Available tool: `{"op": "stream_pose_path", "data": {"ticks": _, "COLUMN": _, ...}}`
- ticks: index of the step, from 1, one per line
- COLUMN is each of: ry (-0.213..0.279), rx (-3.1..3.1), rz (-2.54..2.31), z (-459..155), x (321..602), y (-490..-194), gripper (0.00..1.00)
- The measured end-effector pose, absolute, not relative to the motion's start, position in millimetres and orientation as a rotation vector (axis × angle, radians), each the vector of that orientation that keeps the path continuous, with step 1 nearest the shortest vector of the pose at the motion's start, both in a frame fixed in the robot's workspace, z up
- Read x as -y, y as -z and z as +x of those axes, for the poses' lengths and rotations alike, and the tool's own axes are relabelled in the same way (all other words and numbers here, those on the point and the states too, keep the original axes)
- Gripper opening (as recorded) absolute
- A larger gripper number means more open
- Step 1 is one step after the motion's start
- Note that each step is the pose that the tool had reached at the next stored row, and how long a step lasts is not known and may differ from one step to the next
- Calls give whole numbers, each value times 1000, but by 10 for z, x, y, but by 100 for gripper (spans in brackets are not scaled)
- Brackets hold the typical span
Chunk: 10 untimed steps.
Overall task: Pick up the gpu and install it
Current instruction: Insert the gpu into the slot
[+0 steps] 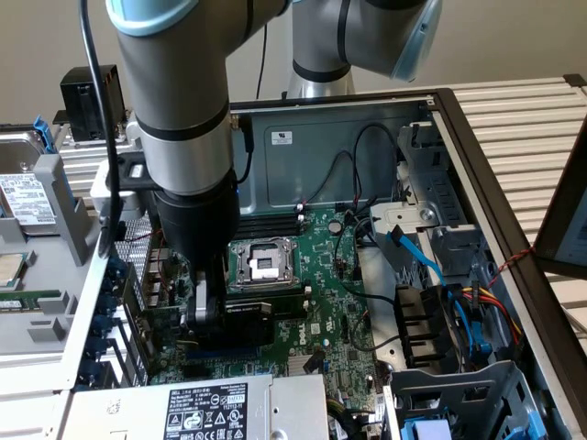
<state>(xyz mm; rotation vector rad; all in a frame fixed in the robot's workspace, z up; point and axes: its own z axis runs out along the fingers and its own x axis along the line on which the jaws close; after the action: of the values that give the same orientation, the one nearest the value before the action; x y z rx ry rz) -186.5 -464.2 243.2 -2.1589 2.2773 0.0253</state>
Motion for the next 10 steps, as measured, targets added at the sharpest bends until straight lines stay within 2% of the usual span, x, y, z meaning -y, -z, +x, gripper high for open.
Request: {"op": "stream_pose_path", "data": {"ticks": 10, "ry": -25, "rx": -2277, "rz": -2159, "z": -1853, "x": 4646, "y": -2428, "gripper": 27}}
